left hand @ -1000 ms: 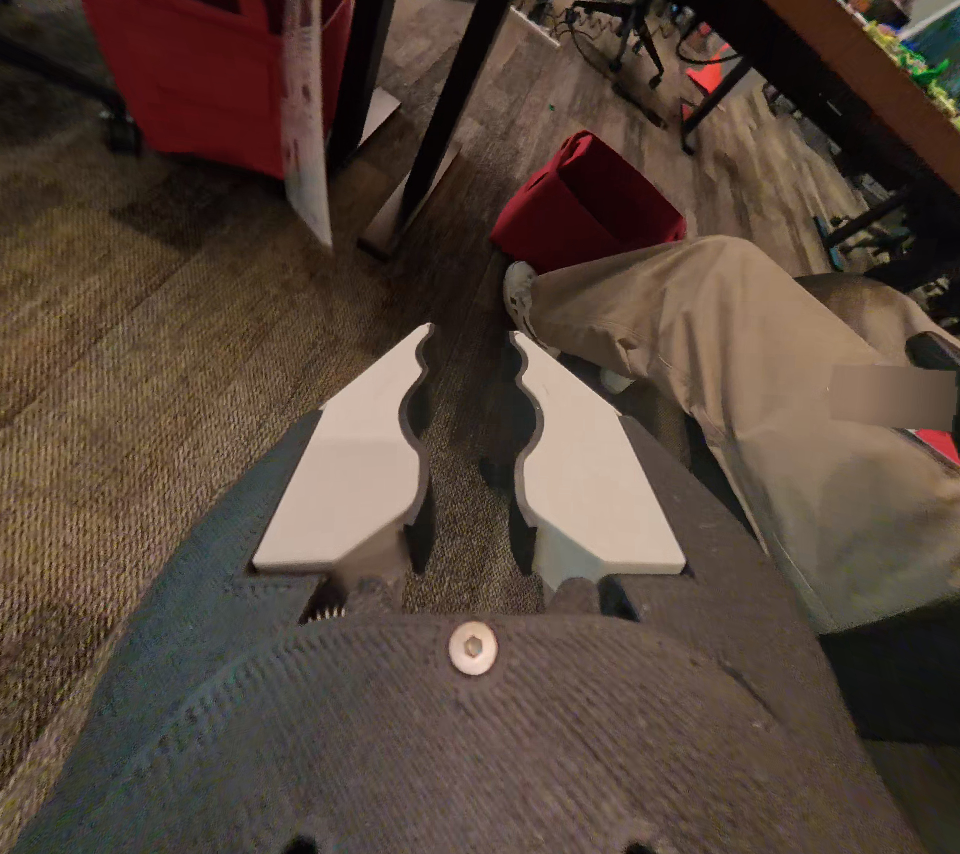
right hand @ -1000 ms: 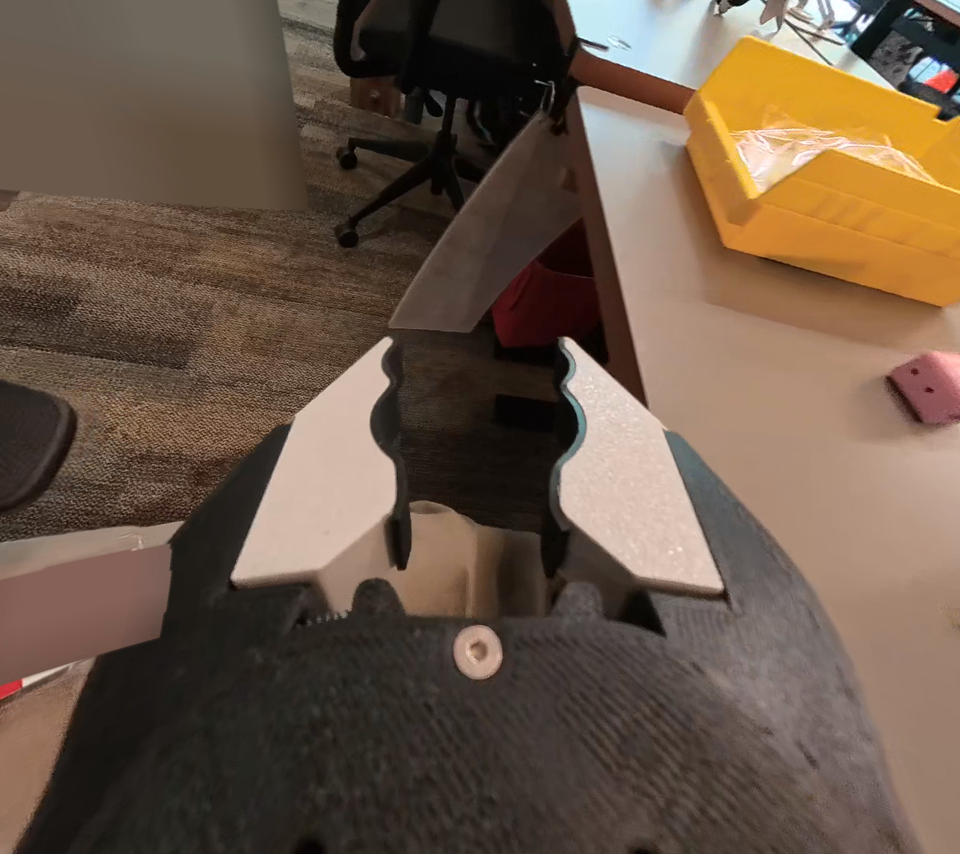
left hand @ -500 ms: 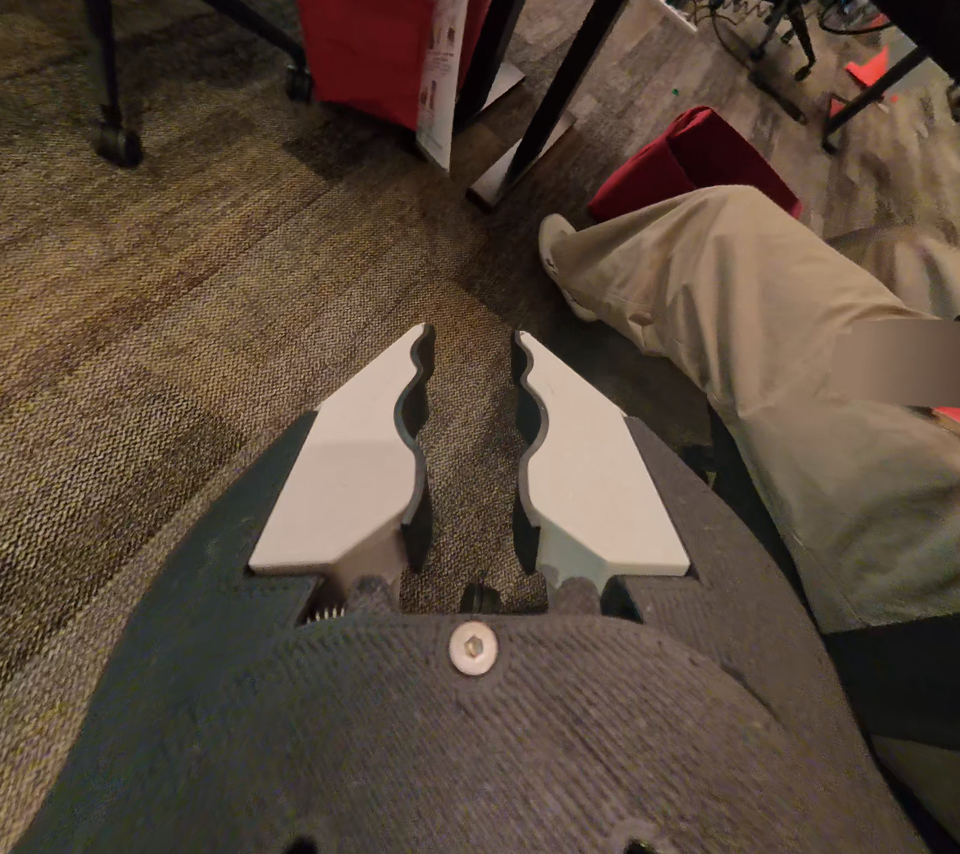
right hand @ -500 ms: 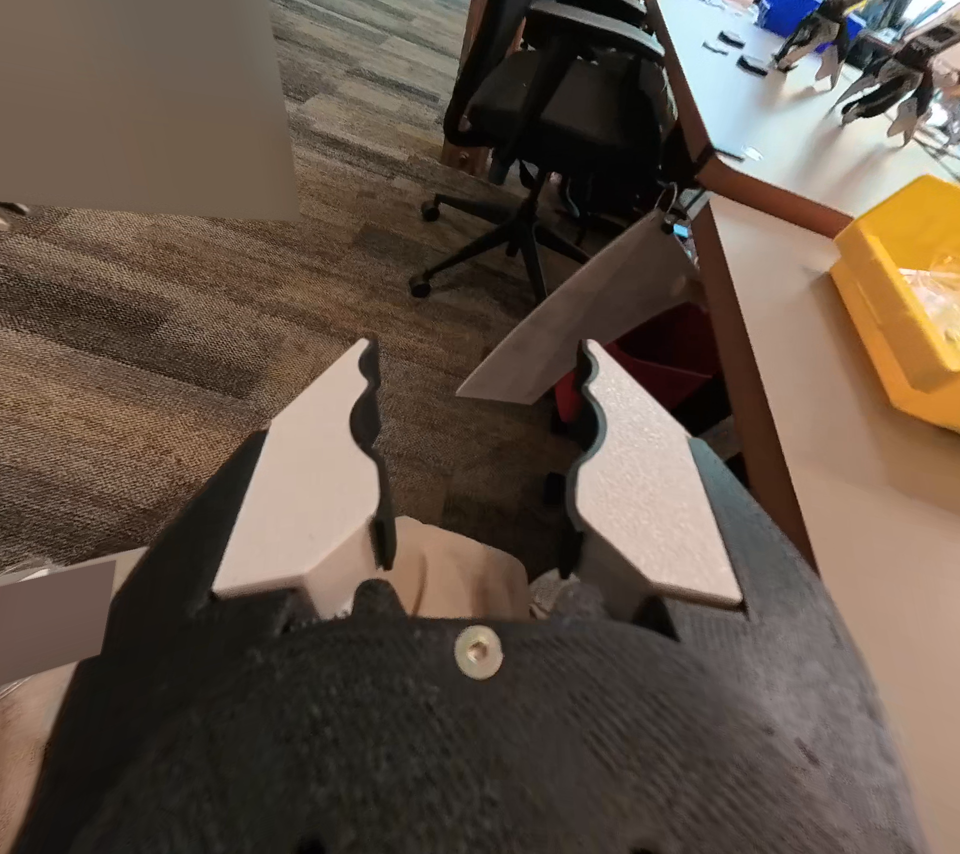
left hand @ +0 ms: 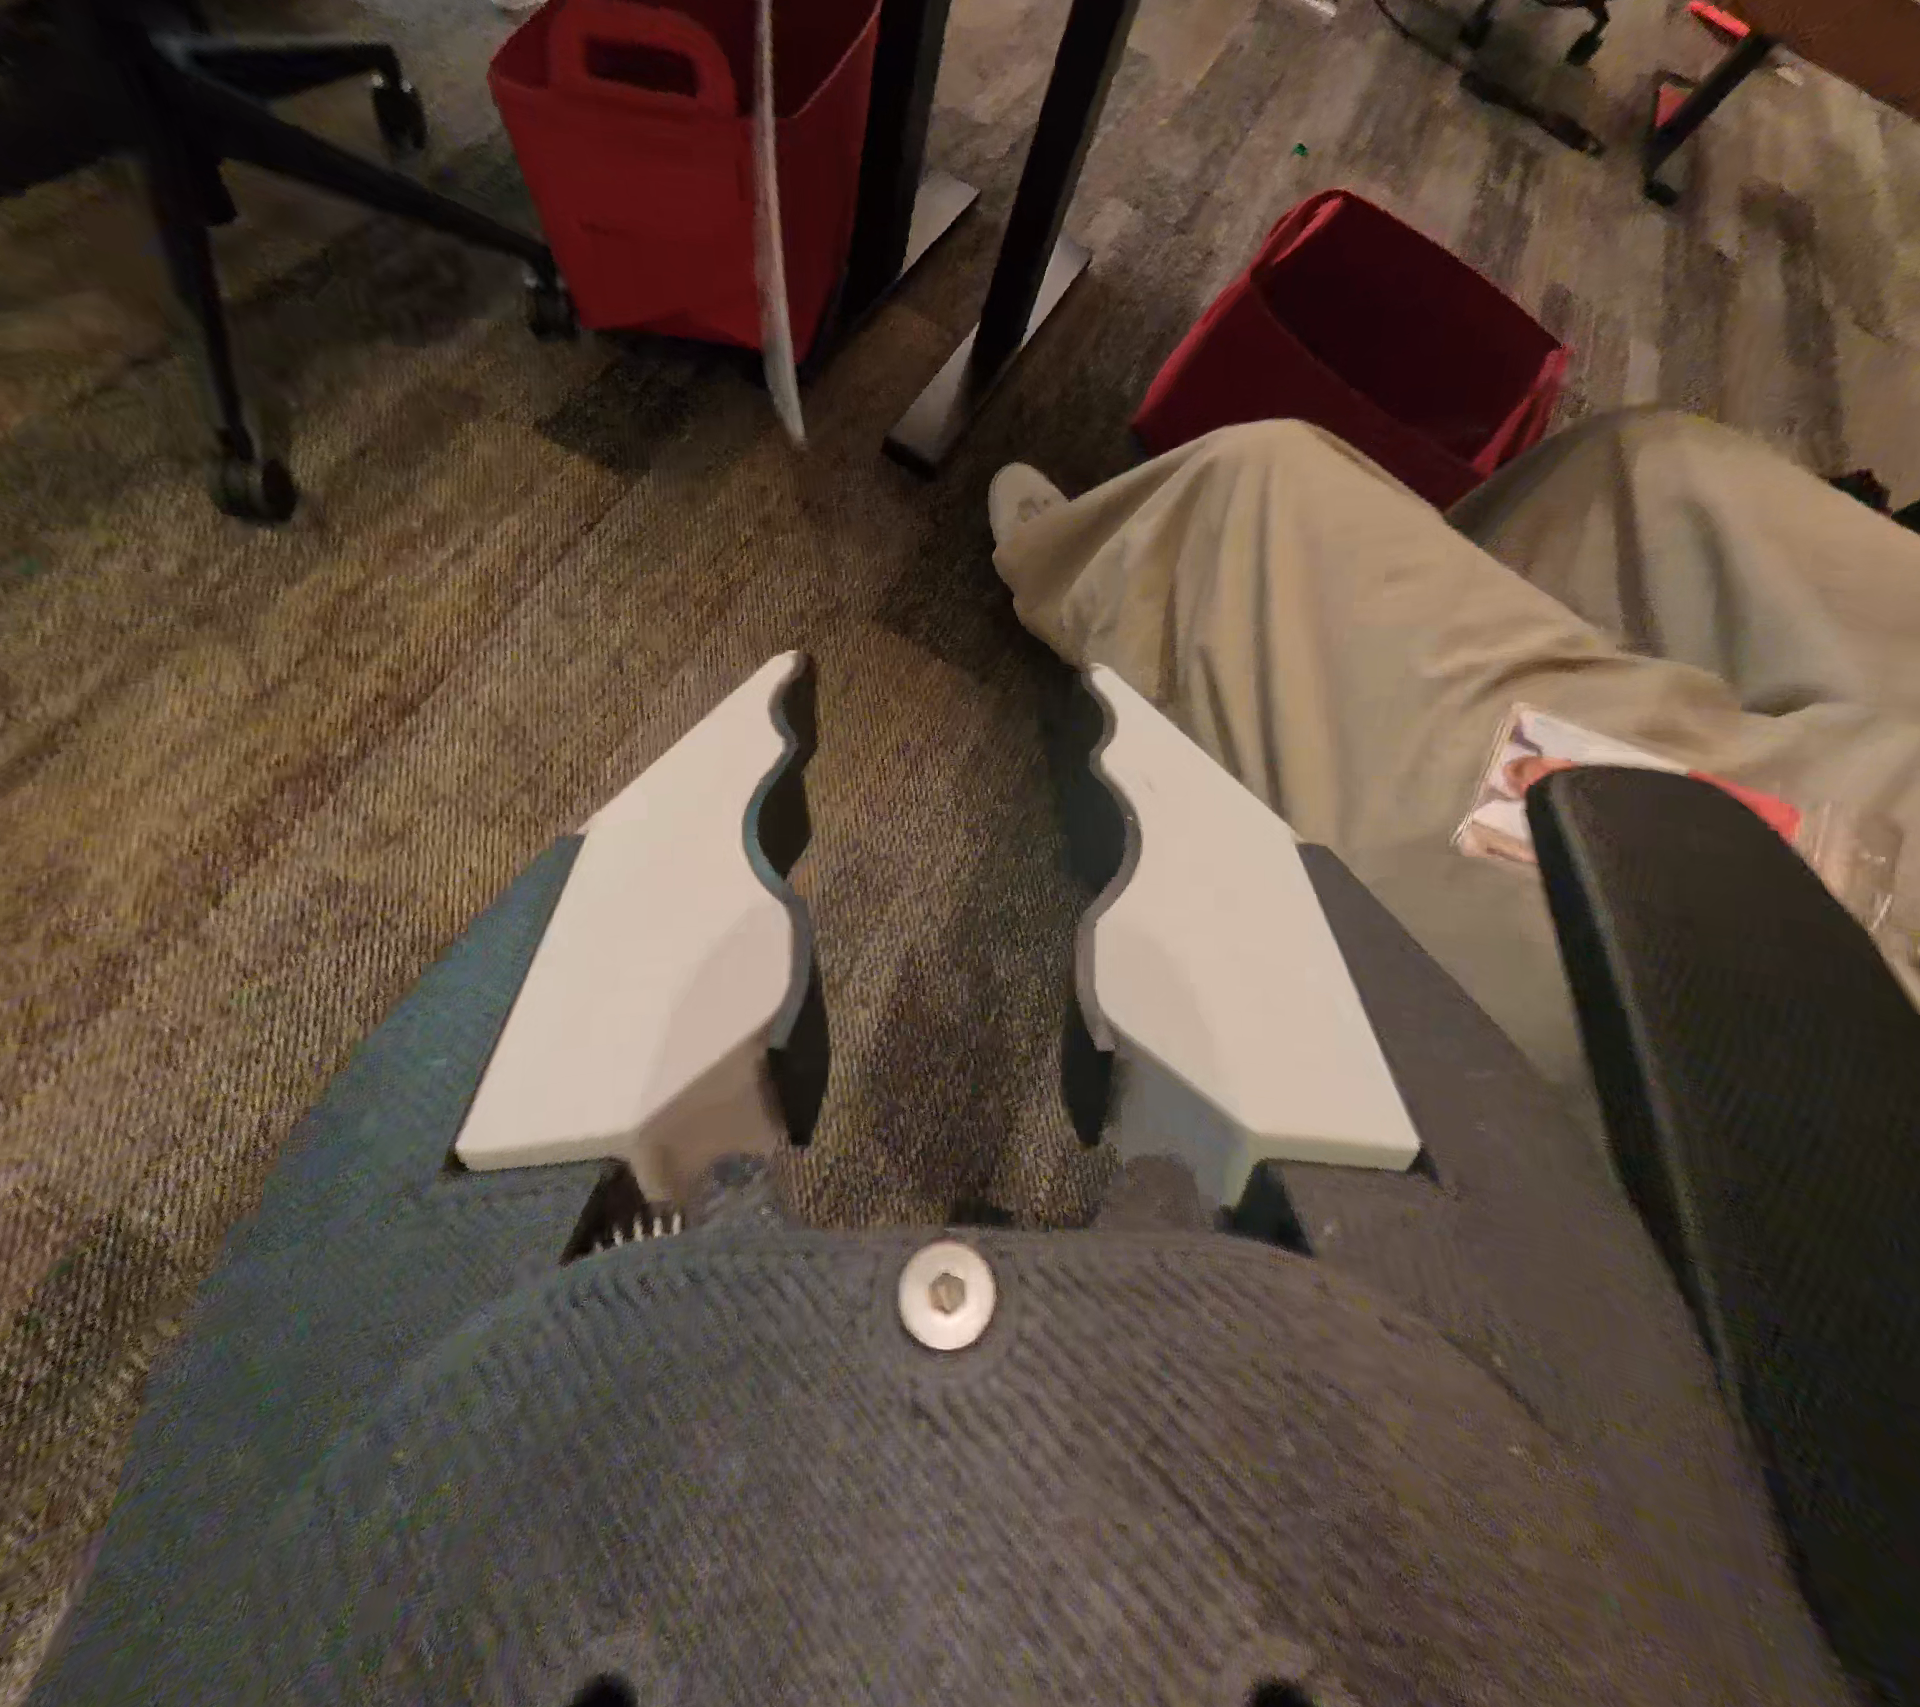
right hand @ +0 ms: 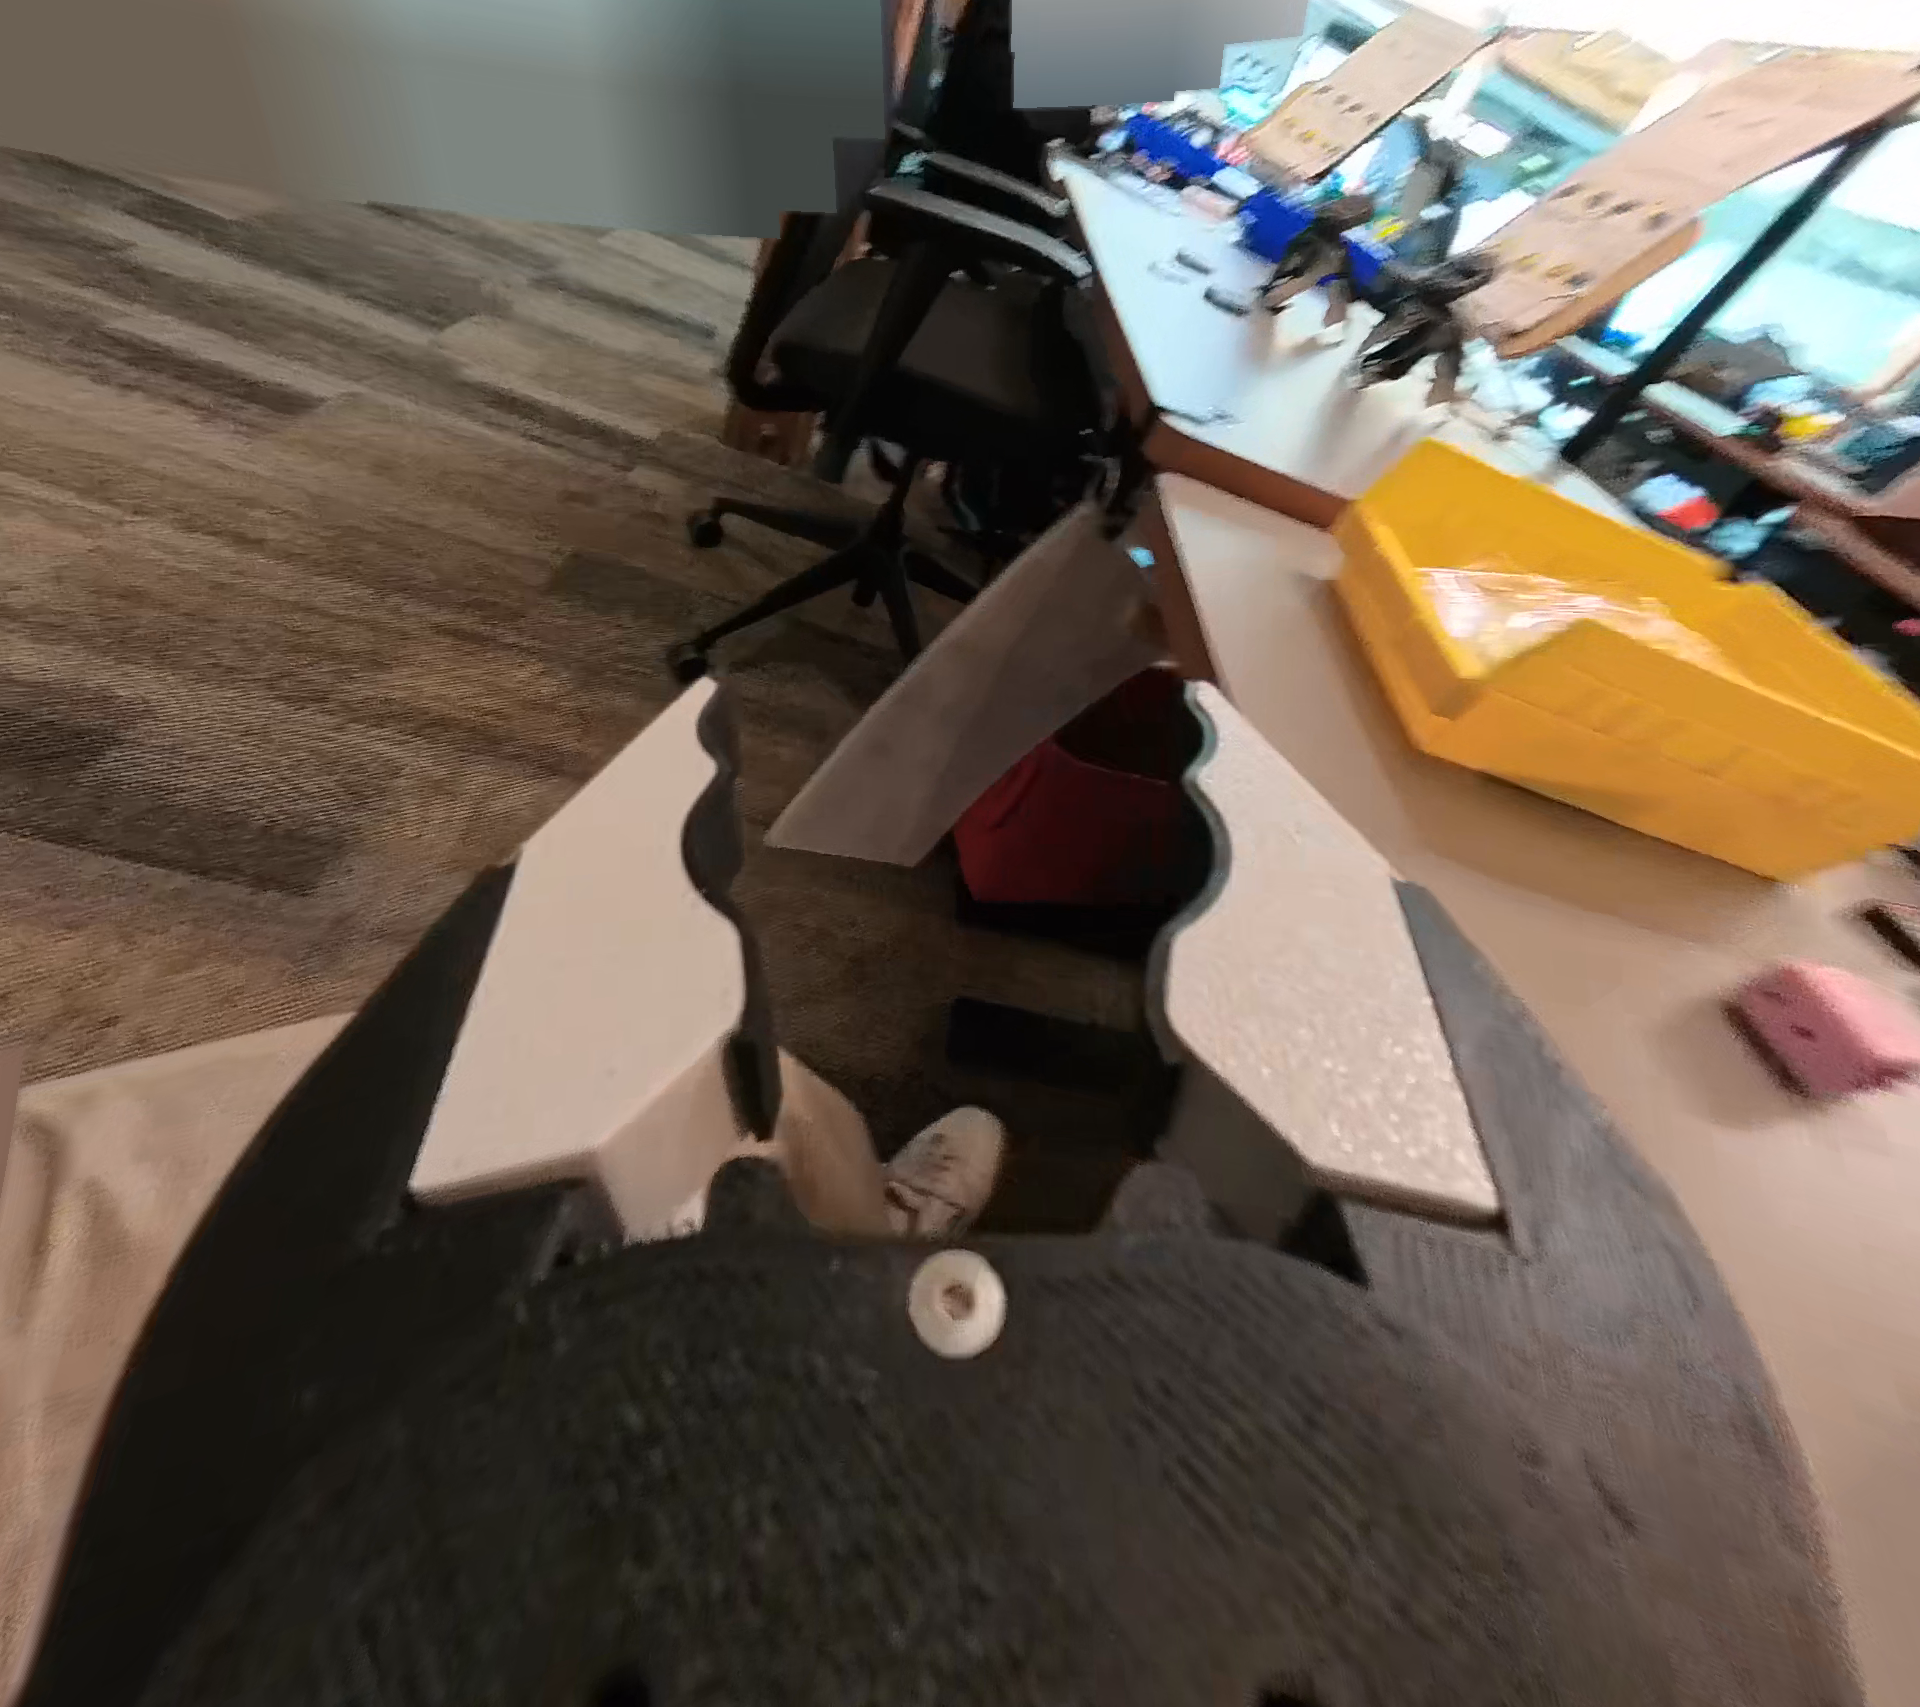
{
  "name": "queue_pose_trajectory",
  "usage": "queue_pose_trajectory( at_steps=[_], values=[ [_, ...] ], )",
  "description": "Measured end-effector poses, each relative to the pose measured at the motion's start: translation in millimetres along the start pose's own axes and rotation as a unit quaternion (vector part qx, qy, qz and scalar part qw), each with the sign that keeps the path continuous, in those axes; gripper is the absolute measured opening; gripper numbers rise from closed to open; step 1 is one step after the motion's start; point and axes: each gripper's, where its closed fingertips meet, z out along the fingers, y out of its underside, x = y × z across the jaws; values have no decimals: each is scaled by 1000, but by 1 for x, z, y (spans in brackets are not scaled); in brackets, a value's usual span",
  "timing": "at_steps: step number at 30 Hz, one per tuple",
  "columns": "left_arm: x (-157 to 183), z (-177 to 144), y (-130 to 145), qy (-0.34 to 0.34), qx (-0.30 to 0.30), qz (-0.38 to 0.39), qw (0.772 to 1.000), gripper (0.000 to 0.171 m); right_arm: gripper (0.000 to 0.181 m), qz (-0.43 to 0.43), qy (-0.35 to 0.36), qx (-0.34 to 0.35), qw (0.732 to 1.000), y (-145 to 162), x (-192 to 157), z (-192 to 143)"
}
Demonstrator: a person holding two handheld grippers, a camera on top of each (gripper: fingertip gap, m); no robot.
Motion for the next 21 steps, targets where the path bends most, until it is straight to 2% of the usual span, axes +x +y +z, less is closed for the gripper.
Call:
queue_pose_trajectory(
  at_steps=[3, 4, 7, 11, 13, 17, 21],
  values=[
    [34, 18, -33, 24, 5, 45, 999, 58, 68, -23, 73, 31, 997, -3, 30, -48],
    [48, 26, -43, 35, 5, 62, 997, 62, 61, -29, 89, 33, 995, 0, 37, -65],
    [94, 53, -71, 75, 10, 111, 991, 73, 56, -26, 128, 17, 991, 14, 56, -119],
    [178, 94, -100, 166, 26, 159, 973, 77, 44, 9, 187, 3, 982, 34, 82, -199],
    [225, 115, -110, 219, 28, 175, 959, 77, 24, 32, 195, -4, 980, 45, 87, -232],
    [320, 156, -126, 311, 23, 195, 930, 69, 0, 82, 195, 7, 977, 61, 94, -270],
    [399, 198, -136, 374, 9, 246, 894, 63, 0, 107, 181, -4, 978, 85, 108, -277]
  ],
)
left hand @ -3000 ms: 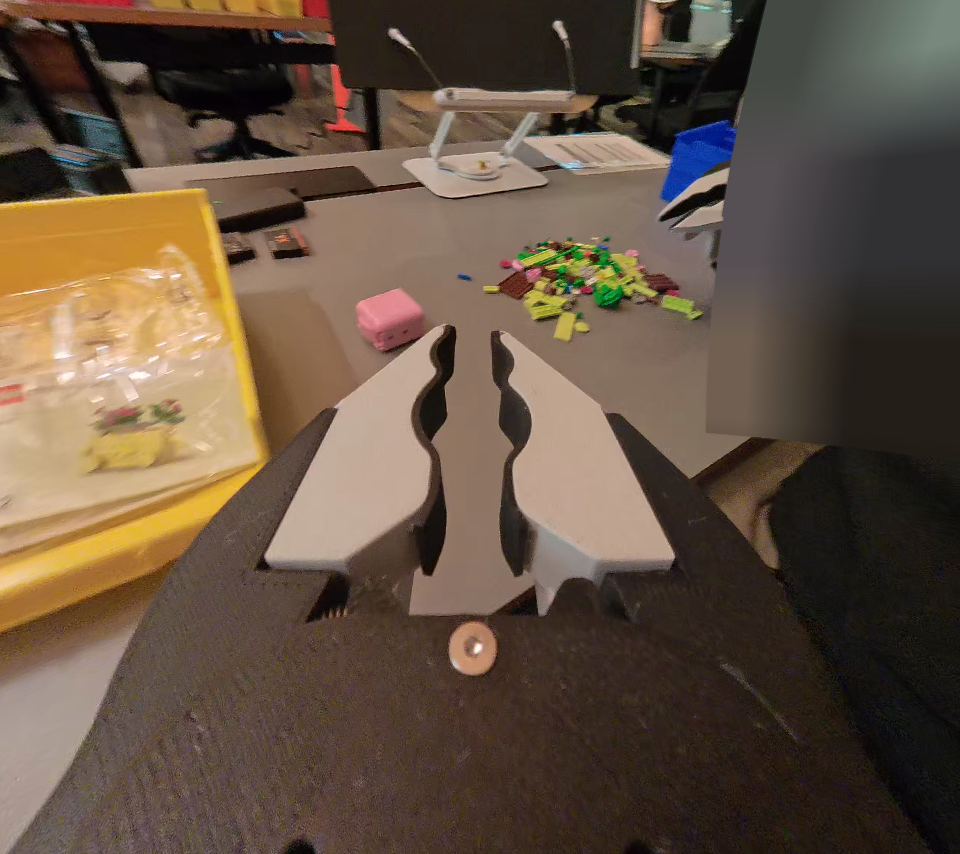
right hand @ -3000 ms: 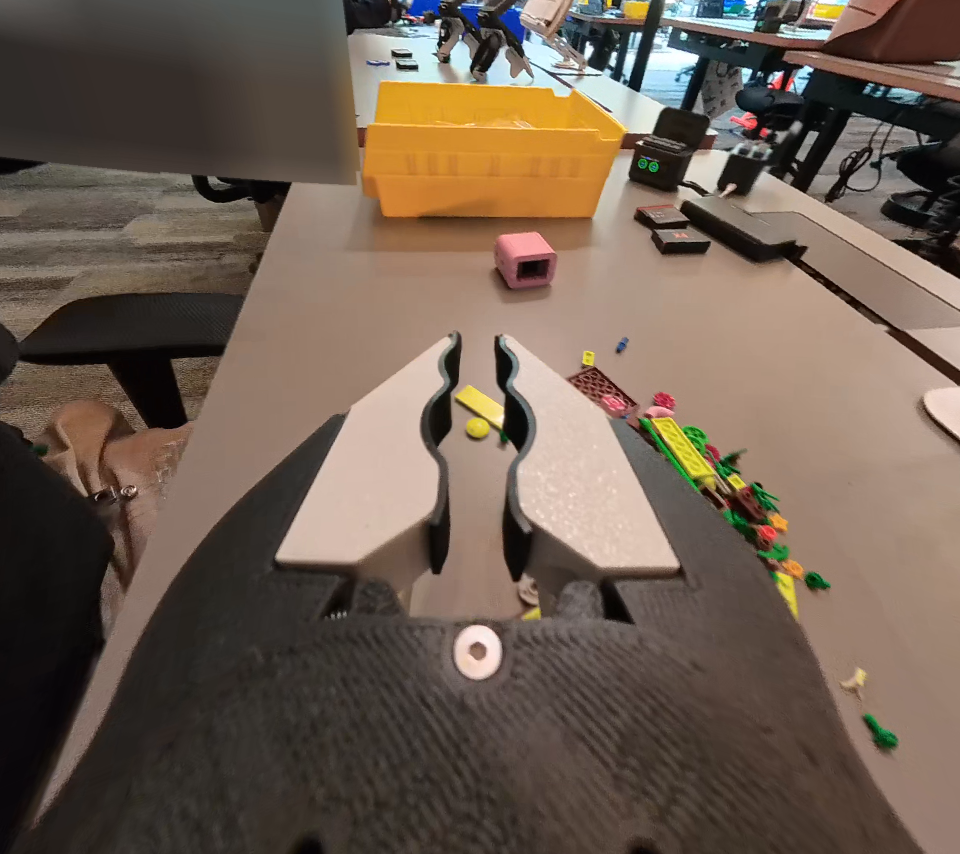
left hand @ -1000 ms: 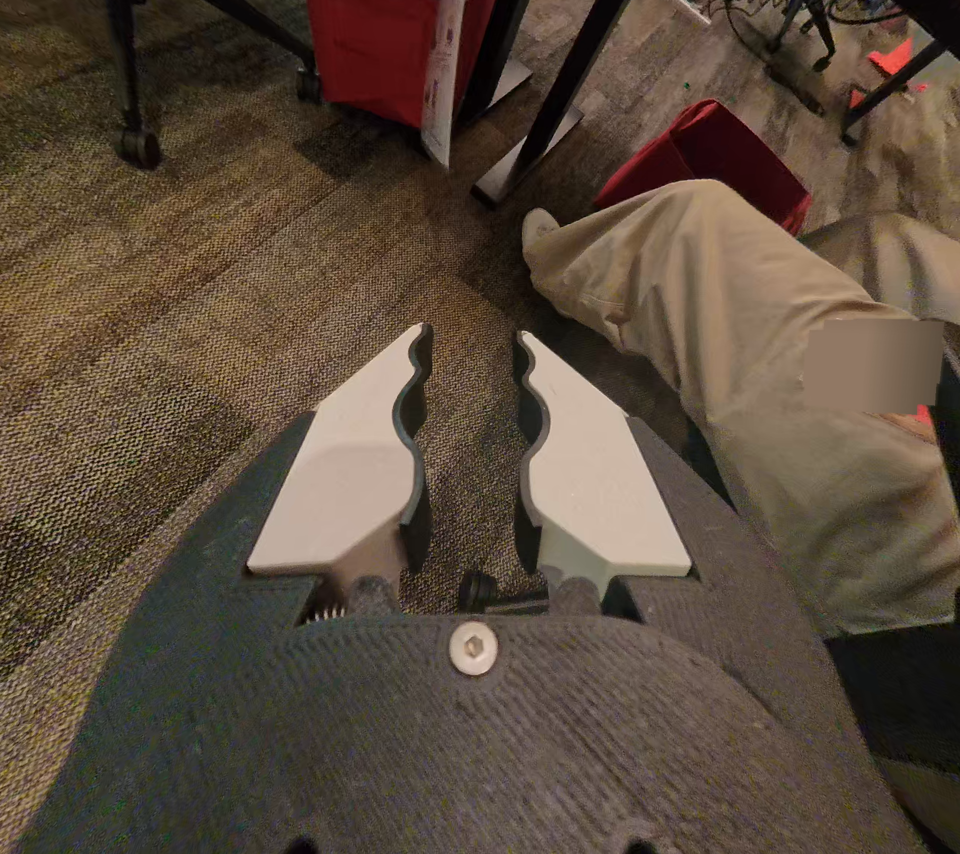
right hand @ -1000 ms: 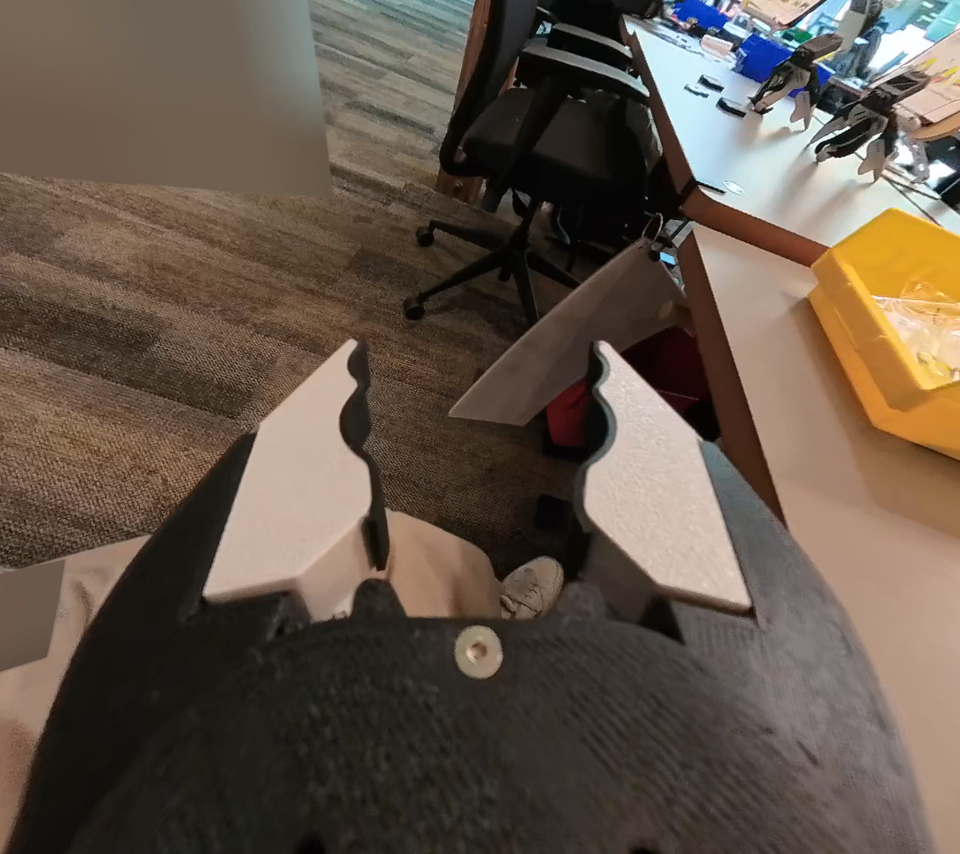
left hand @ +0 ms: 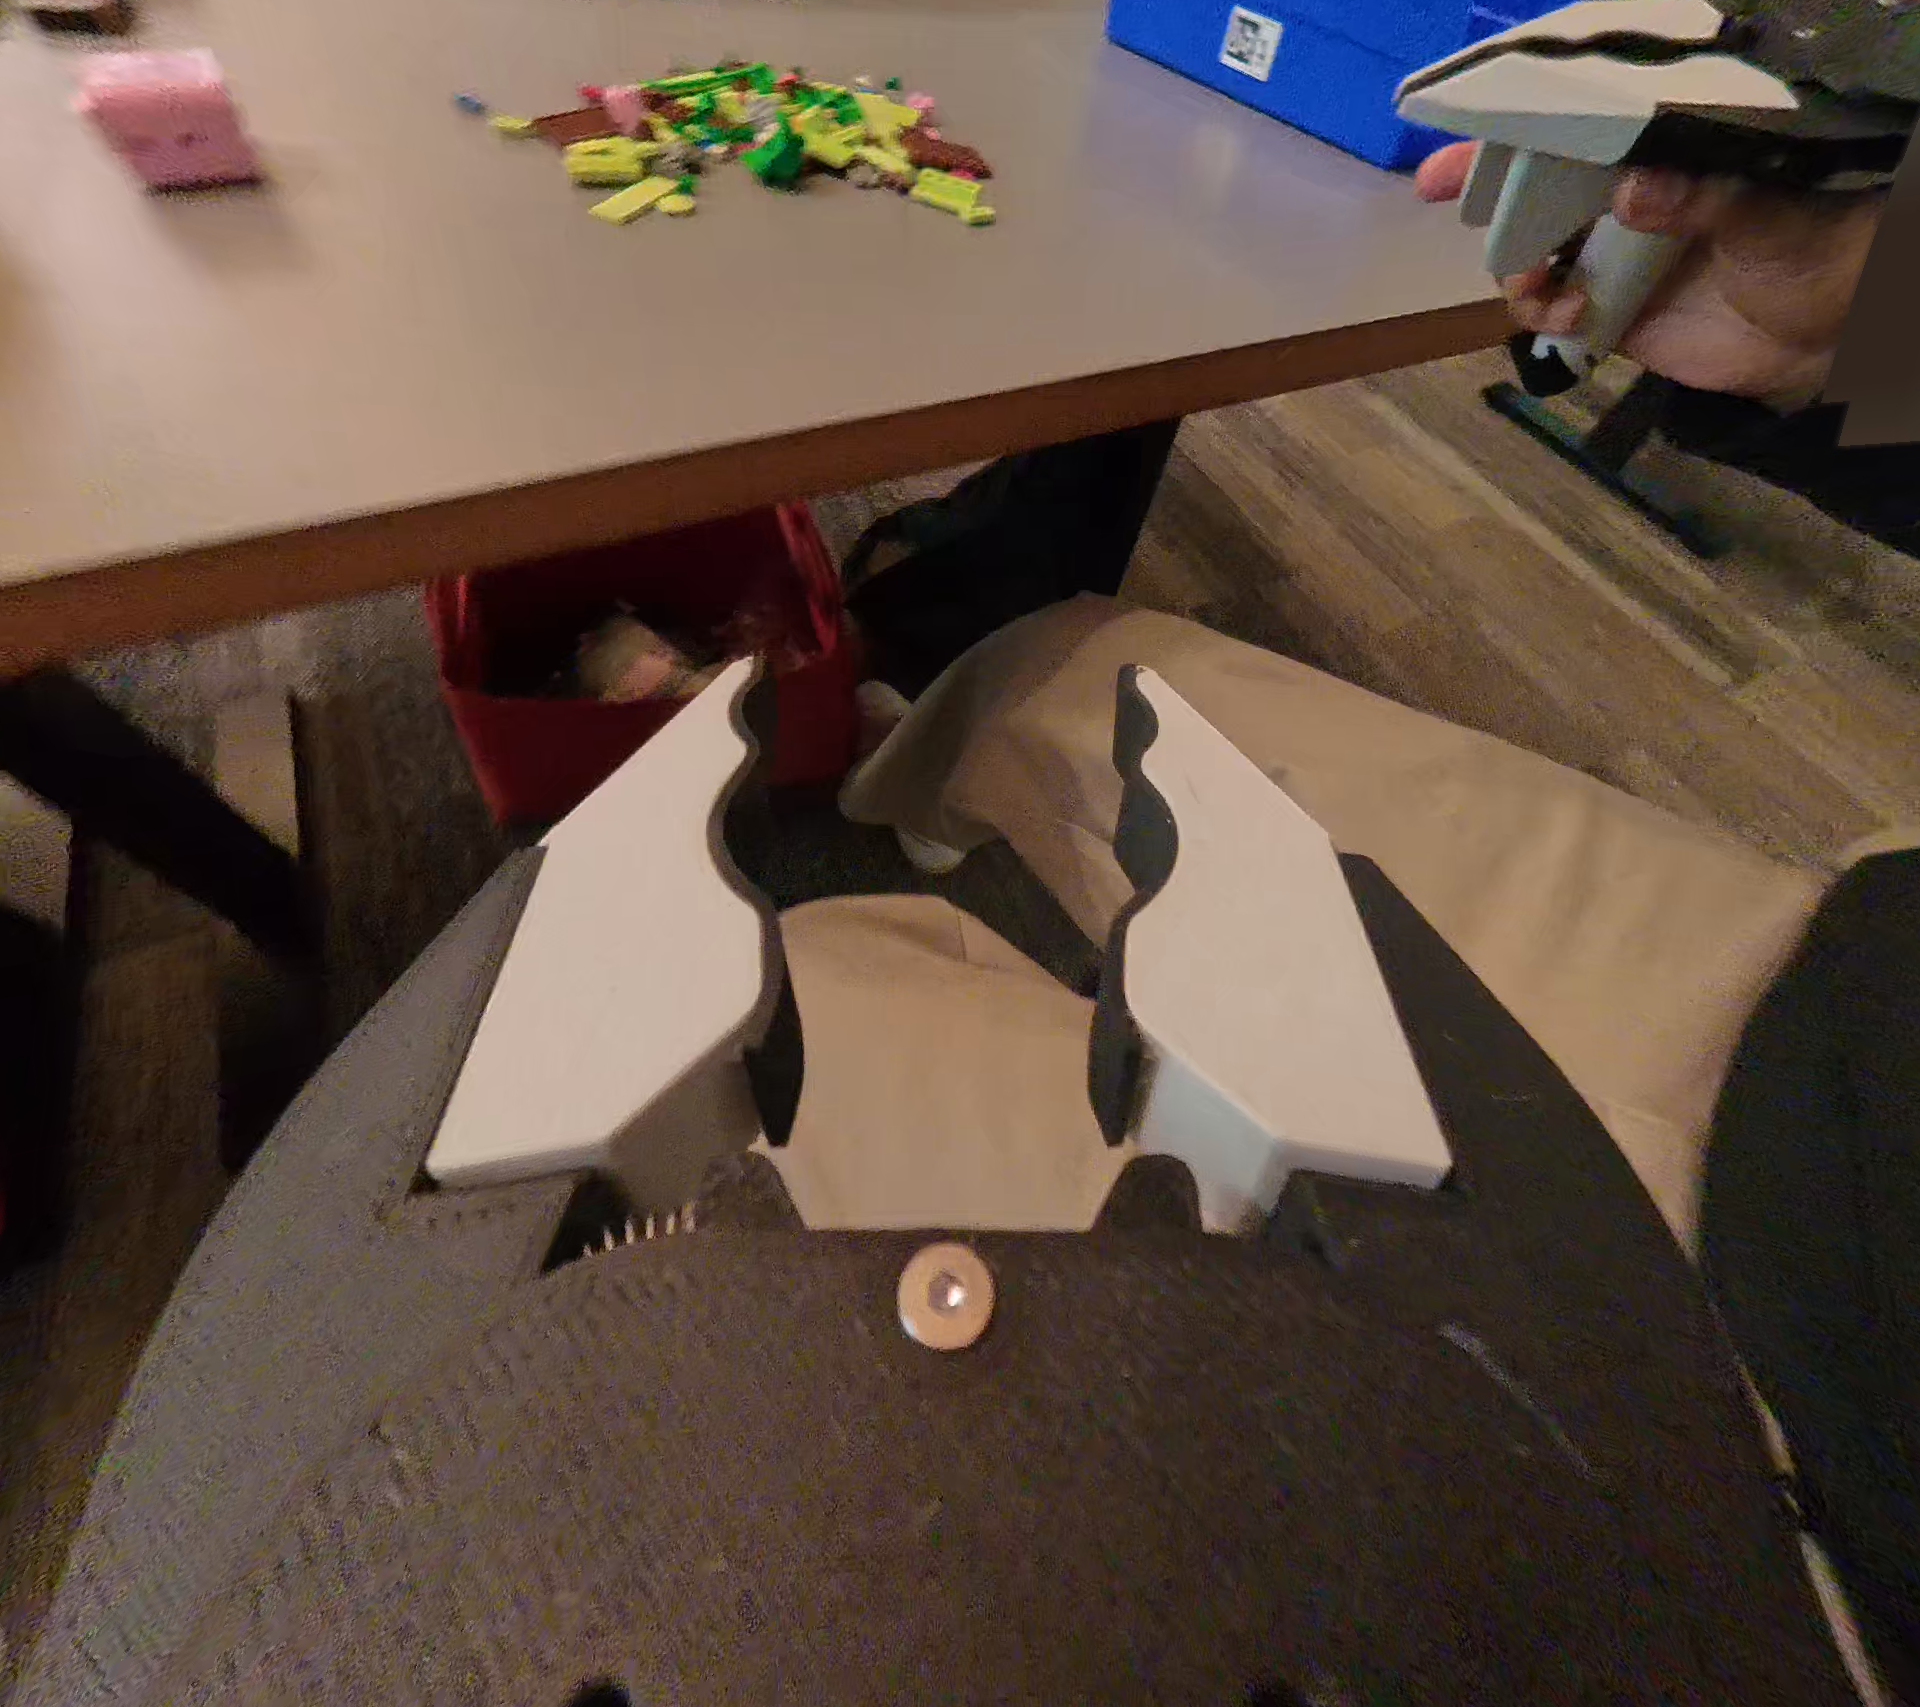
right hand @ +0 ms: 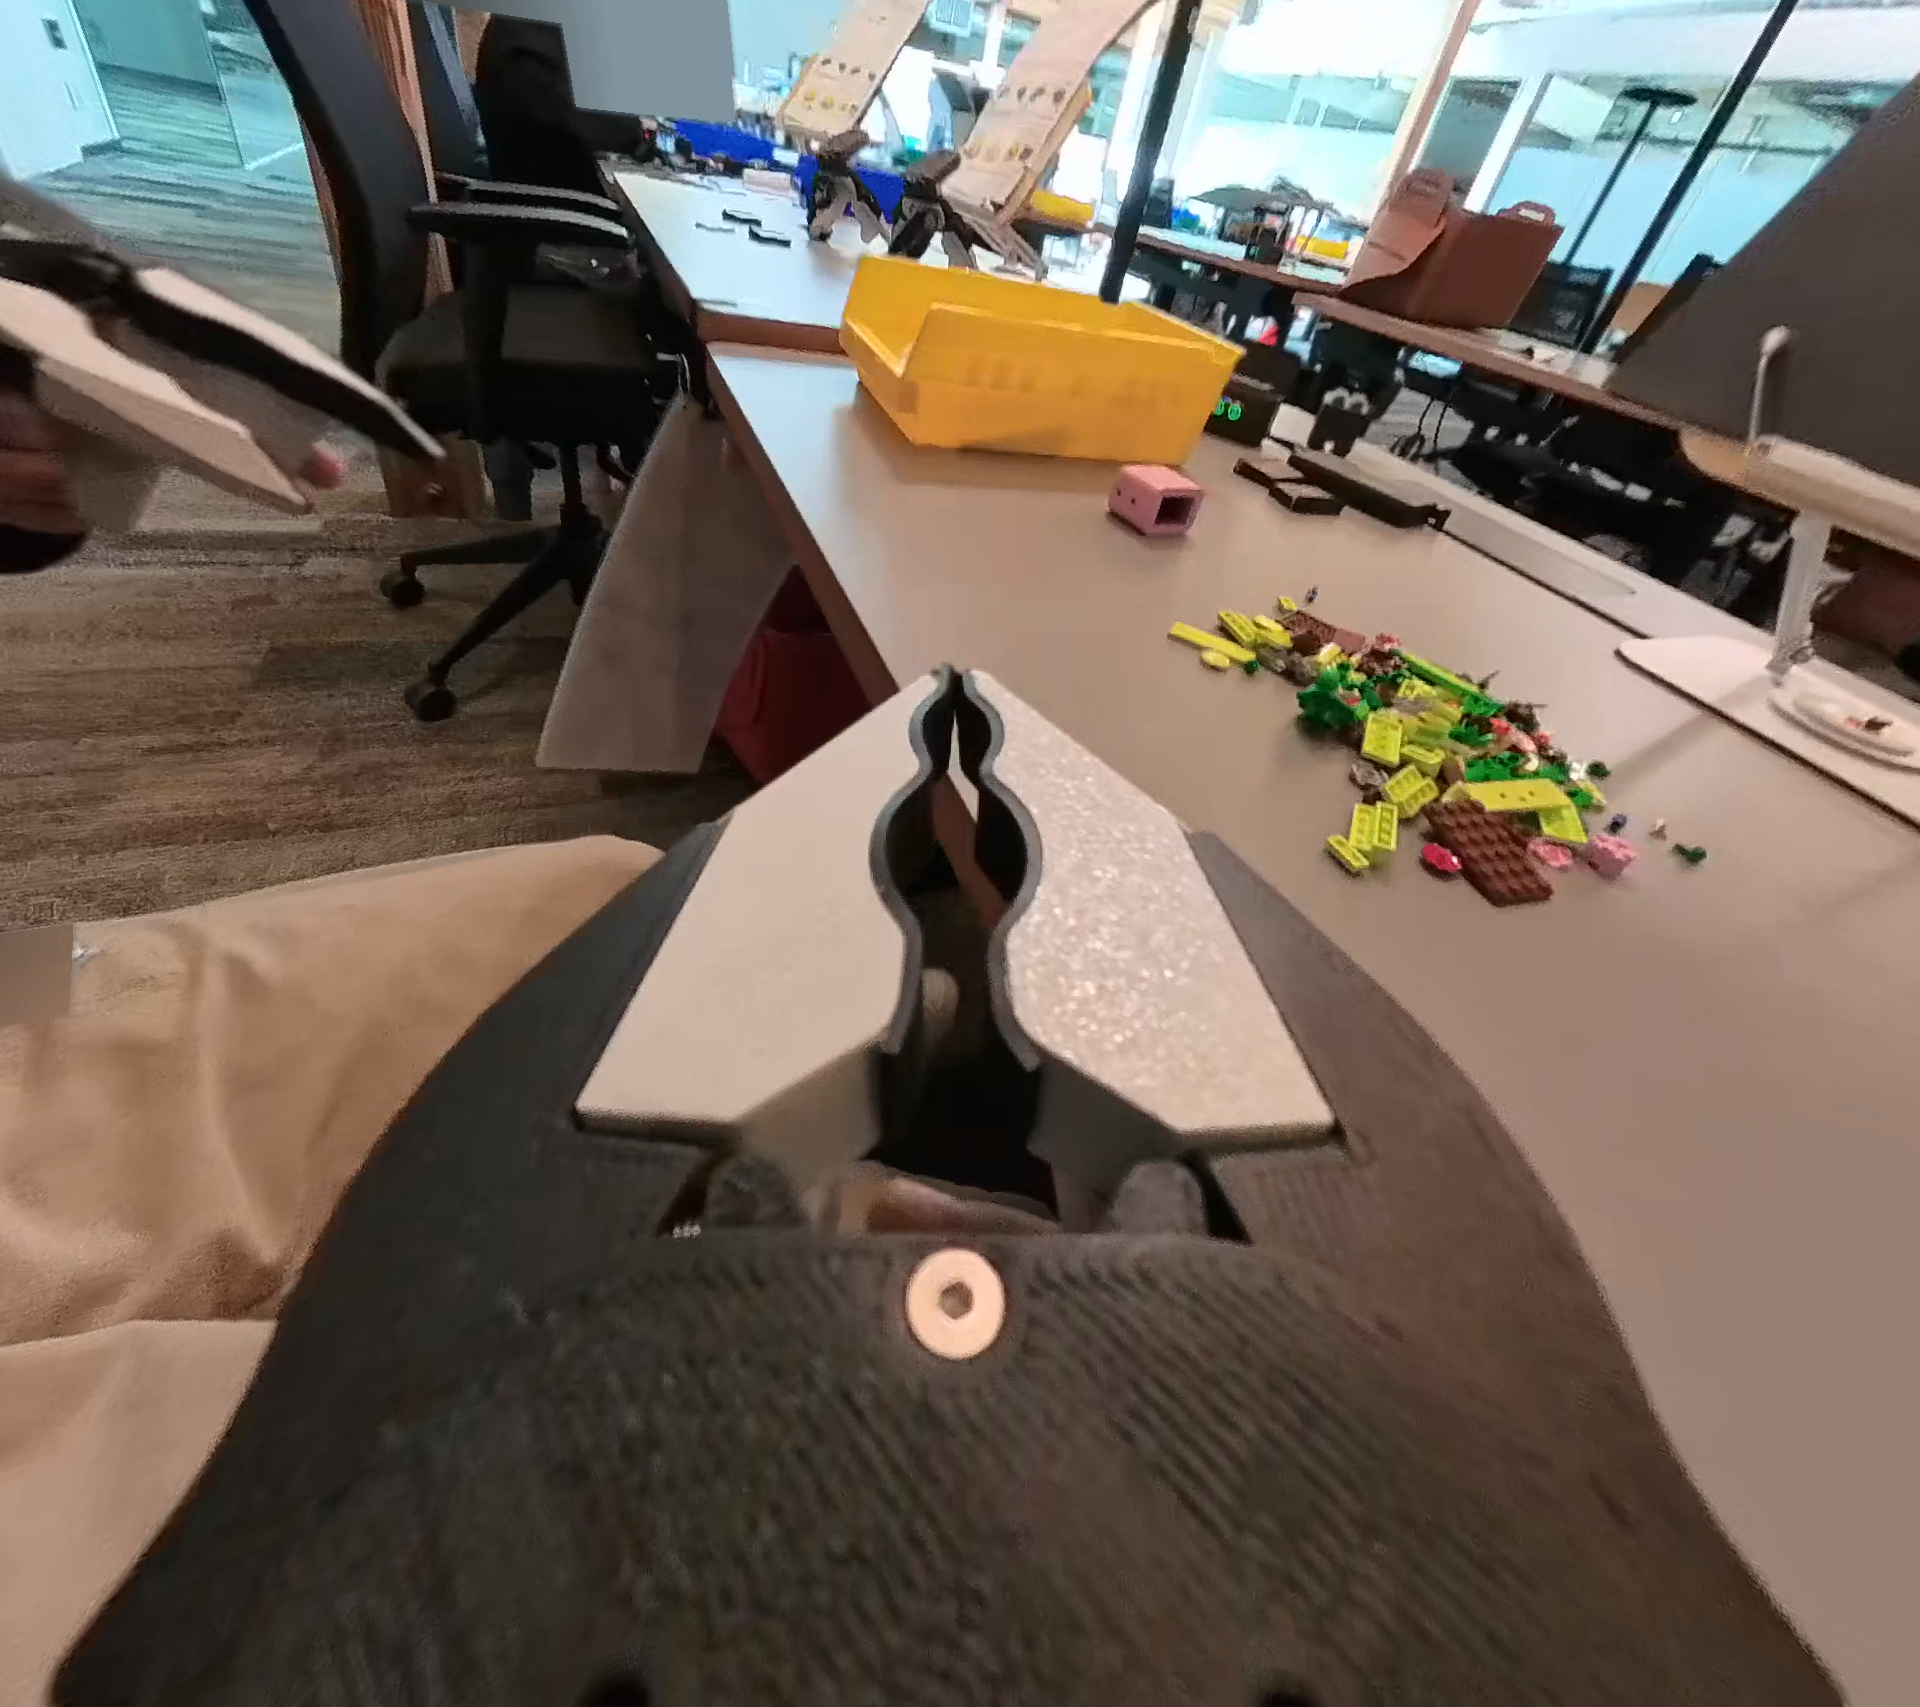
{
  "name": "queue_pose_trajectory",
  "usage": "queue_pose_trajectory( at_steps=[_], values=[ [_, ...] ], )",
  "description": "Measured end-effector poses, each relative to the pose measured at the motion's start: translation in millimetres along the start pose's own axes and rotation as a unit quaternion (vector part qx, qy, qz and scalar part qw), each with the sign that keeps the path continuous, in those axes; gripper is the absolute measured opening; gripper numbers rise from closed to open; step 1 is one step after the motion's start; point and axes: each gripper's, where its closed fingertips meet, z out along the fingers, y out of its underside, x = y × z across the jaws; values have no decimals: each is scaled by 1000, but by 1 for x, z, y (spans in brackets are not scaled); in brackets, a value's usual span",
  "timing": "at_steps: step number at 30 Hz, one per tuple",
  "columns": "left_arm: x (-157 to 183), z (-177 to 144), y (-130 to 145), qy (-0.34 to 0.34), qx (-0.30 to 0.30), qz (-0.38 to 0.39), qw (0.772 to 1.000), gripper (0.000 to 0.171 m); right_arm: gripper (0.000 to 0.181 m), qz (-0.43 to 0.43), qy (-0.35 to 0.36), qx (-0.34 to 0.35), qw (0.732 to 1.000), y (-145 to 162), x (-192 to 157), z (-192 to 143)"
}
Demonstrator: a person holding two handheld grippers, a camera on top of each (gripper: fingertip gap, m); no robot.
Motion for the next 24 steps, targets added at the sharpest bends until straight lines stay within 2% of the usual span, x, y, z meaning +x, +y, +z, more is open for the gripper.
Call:
queue_pose_trajectory(
  at_steps=[3, 6, 8, 10, 14, 17, 20, 24],
  values=[
    [-2, 61, -24, 50, 2, 21, 999, 61, 0, 1, -1, -32, 999, 24, 25, 11],
    [-10, 122, -50, 110, 10, 25, 994, 62, 14, 0, 27, -54, 998, 44, 69, 27],
    [-23, 160, -74, 139, 25, 34, 989, 62, 20, 57, 33, -75, 995, 51, 97, 39],
    [-37, 193, -100, 164, 41, 39, 985, 61, 47, 109, -5, -76, 991, 48, 117, 56],
    [-64, 247, -134, 187, 34, 59, 980, 61, 56, 232, -37, -33, 971, 25, 165, 79],
    [-76, 277, -139, 188, 2, 69, 980, 59, 56, 242, -41, -33, 969, 28, 192, 98],
    [-83, 303, -128, 171, -51, 94, 979, 54, 59, 224, -36, -46, 973, 34, 212, 119],
    [-80, 332, -101, 156, -131, 155, 967, 55, 50, 127, 4, -46, 991, 49, 236, 140]
  ],
)
